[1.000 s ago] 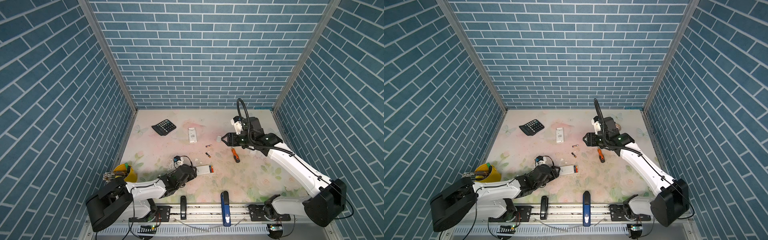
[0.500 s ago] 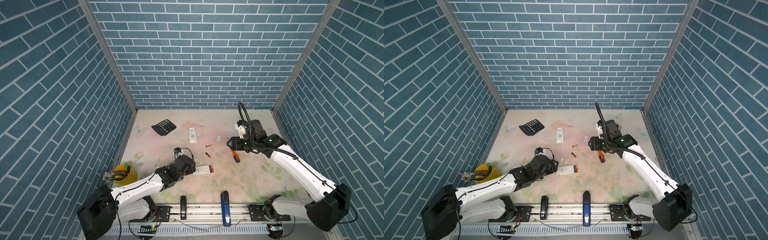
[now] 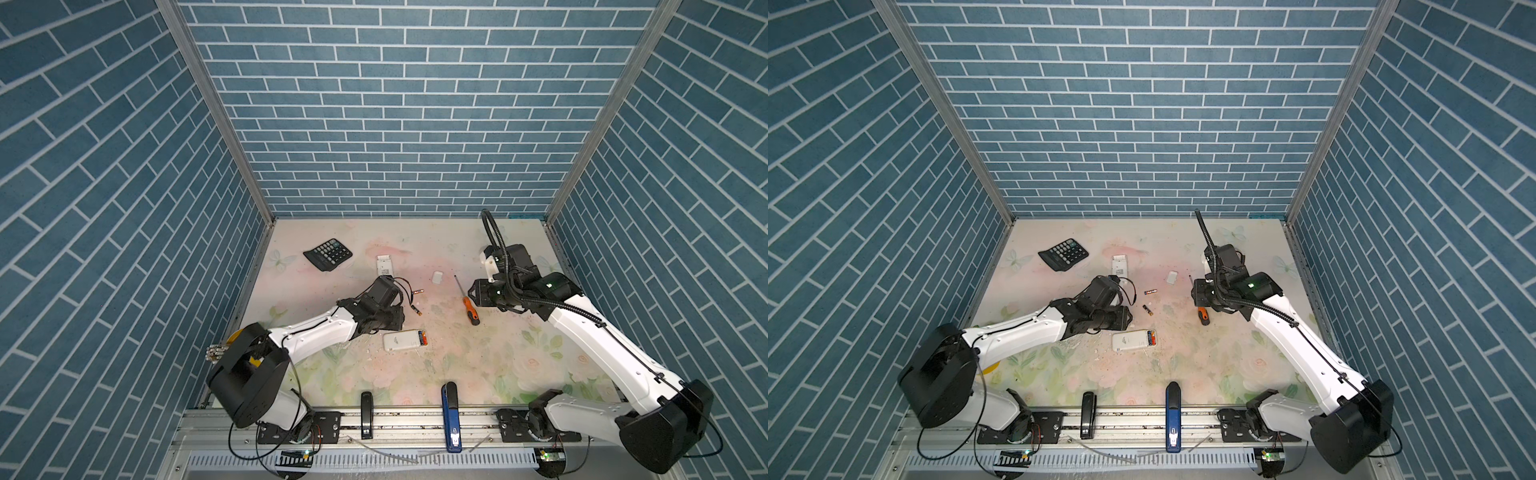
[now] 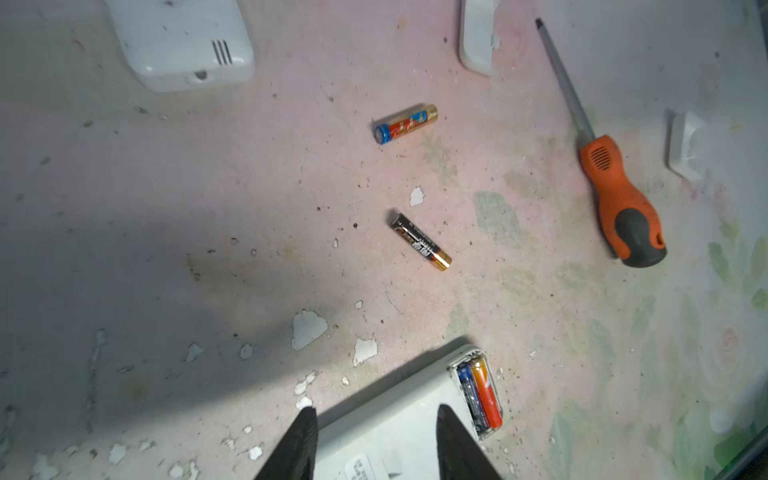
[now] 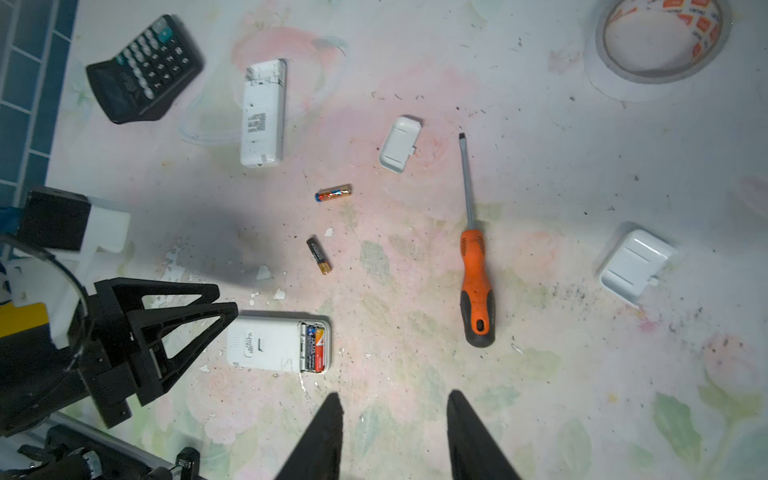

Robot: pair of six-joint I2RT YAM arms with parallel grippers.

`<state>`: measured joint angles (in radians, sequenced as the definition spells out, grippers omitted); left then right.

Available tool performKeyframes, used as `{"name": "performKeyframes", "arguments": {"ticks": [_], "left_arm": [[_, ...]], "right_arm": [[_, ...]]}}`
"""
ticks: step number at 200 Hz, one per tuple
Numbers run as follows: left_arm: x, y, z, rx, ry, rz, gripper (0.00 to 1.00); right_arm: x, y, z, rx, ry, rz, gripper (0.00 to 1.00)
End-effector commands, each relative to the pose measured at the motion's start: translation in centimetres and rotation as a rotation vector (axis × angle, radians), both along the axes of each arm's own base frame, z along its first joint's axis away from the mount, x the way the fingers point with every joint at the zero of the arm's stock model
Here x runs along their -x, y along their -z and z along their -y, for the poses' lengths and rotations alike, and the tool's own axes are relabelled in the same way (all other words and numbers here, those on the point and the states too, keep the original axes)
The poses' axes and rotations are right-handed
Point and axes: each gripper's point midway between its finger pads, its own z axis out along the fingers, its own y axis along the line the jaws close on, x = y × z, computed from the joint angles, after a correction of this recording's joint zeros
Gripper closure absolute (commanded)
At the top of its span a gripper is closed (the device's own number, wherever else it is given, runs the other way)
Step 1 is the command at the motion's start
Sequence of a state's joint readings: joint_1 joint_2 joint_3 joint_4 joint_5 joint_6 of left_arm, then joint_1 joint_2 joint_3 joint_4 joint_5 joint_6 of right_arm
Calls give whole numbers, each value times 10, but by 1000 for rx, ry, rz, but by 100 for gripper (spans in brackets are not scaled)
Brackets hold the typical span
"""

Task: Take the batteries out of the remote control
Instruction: 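Lower the right gripper onto the orange screwdriver handle while the left gripper lifts away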

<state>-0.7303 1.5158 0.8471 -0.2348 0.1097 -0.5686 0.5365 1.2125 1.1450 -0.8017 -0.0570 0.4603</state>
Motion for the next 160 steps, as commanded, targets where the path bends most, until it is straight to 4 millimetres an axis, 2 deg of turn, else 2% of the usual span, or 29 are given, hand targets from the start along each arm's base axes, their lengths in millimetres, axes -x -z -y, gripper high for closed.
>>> {"name": "performKeyframes", "arguments": {"ticks": [1, 38, 95, 128, 160], "left_arm": [[5, 8, 8, 7, 64, -43, 53], [11, 17, 7, 26, 52, -67, 53], [21, 27, 5, 52, 28, -101, 54], [28, 35, 0, 67, -7, -116, 54], [31, 33, -1, 71, -18, -106, 54]], "right_arm": [[8, 29, 18, 85, 47, -91, 53], [4, 46, 18, 92, 53, -122, 50], [-3, 57, 16, 90, 48, -138, 50], [-5, 65, 18, 97, 53, -148, 44], [-9, 72, 20, 103, 60, -156, 43]]}}
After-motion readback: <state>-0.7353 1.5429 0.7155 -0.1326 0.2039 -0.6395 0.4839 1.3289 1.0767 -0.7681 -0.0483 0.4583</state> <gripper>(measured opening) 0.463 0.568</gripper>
